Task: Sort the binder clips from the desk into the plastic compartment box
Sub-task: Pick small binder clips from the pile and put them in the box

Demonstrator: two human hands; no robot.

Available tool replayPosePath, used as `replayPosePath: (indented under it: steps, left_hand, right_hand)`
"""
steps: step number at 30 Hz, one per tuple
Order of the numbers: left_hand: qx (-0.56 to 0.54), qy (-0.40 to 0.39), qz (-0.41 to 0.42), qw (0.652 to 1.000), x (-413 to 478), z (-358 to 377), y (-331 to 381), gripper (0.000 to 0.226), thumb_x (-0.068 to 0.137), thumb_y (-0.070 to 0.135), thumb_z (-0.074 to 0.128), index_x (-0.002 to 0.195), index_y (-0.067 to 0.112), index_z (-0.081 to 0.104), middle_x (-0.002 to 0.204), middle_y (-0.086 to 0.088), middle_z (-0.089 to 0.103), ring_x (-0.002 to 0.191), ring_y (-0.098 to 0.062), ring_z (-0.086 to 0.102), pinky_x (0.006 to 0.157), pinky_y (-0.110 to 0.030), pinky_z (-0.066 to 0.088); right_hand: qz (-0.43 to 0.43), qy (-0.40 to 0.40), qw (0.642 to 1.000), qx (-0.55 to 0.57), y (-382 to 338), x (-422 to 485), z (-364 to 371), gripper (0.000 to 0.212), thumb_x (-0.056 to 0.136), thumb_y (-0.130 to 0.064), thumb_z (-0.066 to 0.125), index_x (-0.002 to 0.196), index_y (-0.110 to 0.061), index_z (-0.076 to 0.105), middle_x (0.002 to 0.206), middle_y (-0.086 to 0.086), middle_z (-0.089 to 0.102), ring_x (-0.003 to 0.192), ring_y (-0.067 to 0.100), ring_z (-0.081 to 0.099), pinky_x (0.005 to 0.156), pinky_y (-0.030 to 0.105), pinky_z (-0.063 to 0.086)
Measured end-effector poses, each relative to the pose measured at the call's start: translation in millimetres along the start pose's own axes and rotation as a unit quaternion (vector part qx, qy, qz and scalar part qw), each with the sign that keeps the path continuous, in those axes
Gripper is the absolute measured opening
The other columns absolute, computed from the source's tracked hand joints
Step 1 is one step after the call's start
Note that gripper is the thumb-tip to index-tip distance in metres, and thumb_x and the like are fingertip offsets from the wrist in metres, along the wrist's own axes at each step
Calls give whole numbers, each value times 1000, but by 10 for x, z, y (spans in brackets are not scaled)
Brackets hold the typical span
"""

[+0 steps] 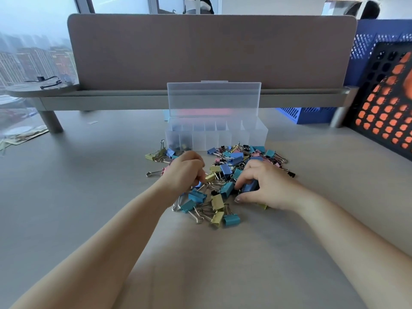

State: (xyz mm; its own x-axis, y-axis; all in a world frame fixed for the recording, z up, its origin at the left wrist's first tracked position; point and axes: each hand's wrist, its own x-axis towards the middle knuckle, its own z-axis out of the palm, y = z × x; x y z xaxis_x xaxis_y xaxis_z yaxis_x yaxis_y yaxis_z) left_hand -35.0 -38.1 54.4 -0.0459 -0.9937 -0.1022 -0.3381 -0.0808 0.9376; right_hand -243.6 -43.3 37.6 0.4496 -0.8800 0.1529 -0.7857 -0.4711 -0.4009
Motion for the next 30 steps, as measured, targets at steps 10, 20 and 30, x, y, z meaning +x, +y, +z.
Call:
replayPosePath:
  steps: [10, 20, 30]
  left_hand:
    - [-13, -61, -14, 998, 9, -6, -1, 20, 91, 11, 46, 71, 9, 47, 57, -1, 49, 40, -10, 36, 44, -21, 26]
    - [269, -42, 108, 956, 46, 62, -56, 31, 91, 40, 57, 77, 13, 54, 63, 4, 47, 54, -10, 38, 54, -22, 34]
    - [459, 34, 136, 877, -11, 228, -54, 41, 74, 66, 62, 88, 28, 62, 80, 11, 58, 80, -15, 57, 59, -25, 41]
  right_hand:
    - [-15, -22, 997, -75, -24, 33, 7, 19, 81, -46, 71, 94, -33, 69, 86, -17, 44, 88, 4, 40, 76, 28, 39]
    - [87, 49, 956, 275, -72, 61, -159, 20, 74, -37, 75, 83, -19, 72, 69, -3, 60, 61, 6, 51, 61, 24, 45]
    - [225, 18, 816, 533, -85, 84, -159, 9, 94, -17, 57, 92, -10, 60, 70, 5, 61, 51, 8, 38, 39, 14, 23]
